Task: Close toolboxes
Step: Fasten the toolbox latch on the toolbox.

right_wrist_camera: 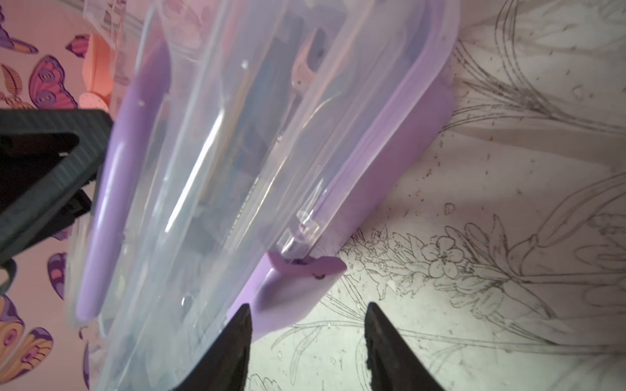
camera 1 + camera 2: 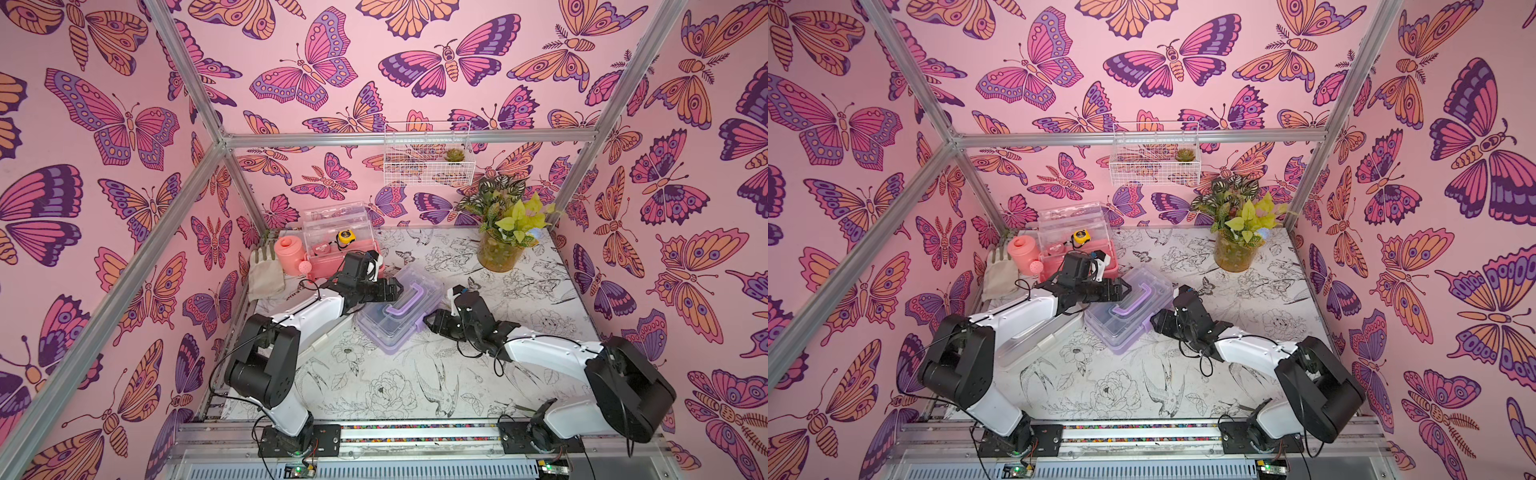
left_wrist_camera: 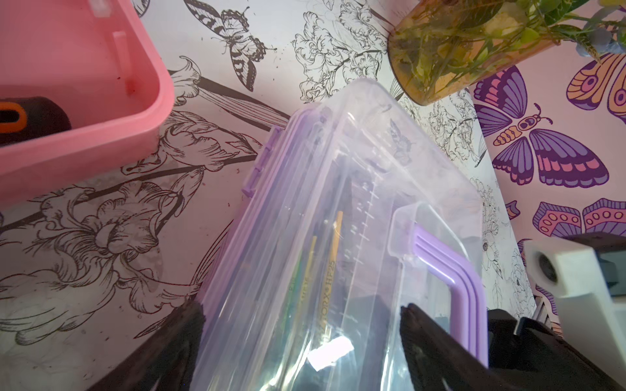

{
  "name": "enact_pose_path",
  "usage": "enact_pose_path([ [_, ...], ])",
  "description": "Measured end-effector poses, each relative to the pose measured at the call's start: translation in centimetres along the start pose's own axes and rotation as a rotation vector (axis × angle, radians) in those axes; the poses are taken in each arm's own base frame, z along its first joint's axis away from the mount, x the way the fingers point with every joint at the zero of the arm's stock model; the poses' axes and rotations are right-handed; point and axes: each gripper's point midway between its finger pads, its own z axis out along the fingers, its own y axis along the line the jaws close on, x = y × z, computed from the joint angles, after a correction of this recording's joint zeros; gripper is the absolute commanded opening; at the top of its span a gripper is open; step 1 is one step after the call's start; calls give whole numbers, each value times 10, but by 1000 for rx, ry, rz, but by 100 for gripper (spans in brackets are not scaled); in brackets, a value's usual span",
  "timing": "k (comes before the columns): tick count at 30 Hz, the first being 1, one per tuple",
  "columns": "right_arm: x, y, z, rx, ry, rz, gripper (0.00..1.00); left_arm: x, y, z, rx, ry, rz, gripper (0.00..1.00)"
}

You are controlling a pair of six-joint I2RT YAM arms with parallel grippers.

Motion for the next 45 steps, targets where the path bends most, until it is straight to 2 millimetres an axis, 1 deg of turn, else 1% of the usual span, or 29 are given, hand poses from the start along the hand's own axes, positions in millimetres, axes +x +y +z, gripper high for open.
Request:
enact_pose_path([
  [3, -3, 6, 6, -51, -18, 86, 48, 0, 0, 0, 0, 0, 0, 91],
  [7, 0, 6, 10, -92, -20, 165, 44, 0, 0, 1, -1, -1, -1, 91],
  [12, -3, 12, 17, -133, -32, 225, 43, -4, 3, 1, -9, -15, -4, 91],
  [16, 0, 17, 22, -158, -29, 247, 43, -8, 5, 3, -11, -29, -3, 91],
  [20, 3, 20, 24, -182, -31, 261, 37, -10, 6, 4, -8, -36, -5, 90],
  [24, -2, 24, 29, -219, -58, 264, 34, -16, 11, 7, -9, -53, -10, 88],
  [31, -13, 29, 44, -308, -120, 250, 34, -30, 18, 15, 5, -93, -8, 85],
  [33, -17, 31, 48, -346, -140, 247, 32, -35, 21, 16, 10, -109, -7, 85],
  [35, -20, 32, 51, -374, -153, 248, 33, -39, 24, 17, 9, -125, -6, 86],
  [39, -22, 31, 52, -390, -155, 249, 36, -40, 25, 16, 9, -138, -3, 89],
  [43, -22, 28, 51, -372, -137, 236, 42, -39, 25, 14, 5, -136, -7, 92],
  [45, -22, 25, 49, -346, -127, 226, 46, -36, 21, 13, 5, -125, -10, 93],
])
